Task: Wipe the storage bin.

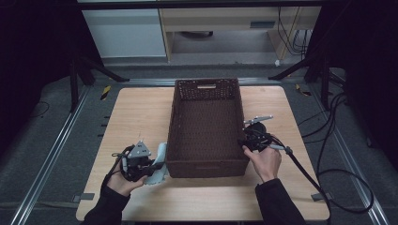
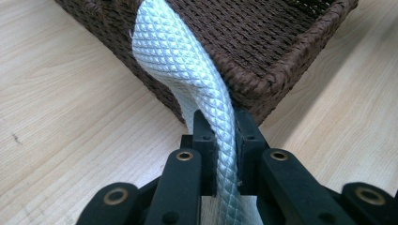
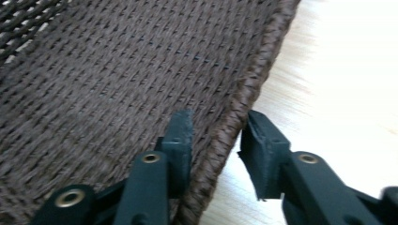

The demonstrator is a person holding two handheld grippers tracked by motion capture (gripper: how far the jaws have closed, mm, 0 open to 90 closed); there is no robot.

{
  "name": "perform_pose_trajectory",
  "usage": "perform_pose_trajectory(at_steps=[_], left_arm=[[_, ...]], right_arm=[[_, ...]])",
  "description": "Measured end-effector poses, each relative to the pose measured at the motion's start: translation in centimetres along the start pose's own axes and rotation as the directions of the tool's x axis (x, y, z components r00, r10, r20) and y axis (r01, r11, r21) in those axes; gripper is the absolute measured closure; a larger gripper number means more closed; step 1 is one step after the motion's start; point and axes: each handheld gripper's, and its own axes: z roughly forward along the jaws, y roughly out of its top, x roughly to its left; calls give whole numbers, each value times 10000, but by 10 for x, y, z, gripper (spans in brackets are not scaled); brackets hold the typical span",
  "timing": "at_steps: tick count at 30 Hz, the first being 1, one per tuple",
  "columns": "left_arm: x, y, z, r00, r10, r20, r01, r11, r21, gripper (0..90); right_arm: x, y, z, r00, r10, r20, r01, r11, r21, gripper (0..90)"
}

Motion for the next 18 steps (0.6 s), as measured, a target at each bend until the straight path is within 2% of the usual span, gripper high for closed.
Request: perform_pose_trajectory(at_steps=[3, 7, 14, 18], left_arm=[[0, -2, 4, 10000, -23, 40, 22, 10000, 87, 813], [1, -7, 12, 9999, -91, 99, 87, 9993, 361, 813], [8, -20, 29, 9993, -343, 128, 330, 9954, 894, 813], [10, -24, 34, 9991, -409, 95, 396, 9930, 1113, 813]], right_arm=[[0, 1, 1, 9998, 124, -177, -123, 9999, 46, 723], [2, 0, 0, 9987, 504, 22, -503, 9985, -199, 771], [3, 1, 3, 9944, 1051, 137, -1044, 9936, -428, 775], [6, 1, 2, 9957, 884, 273, -873, 9953, -419, 751]])
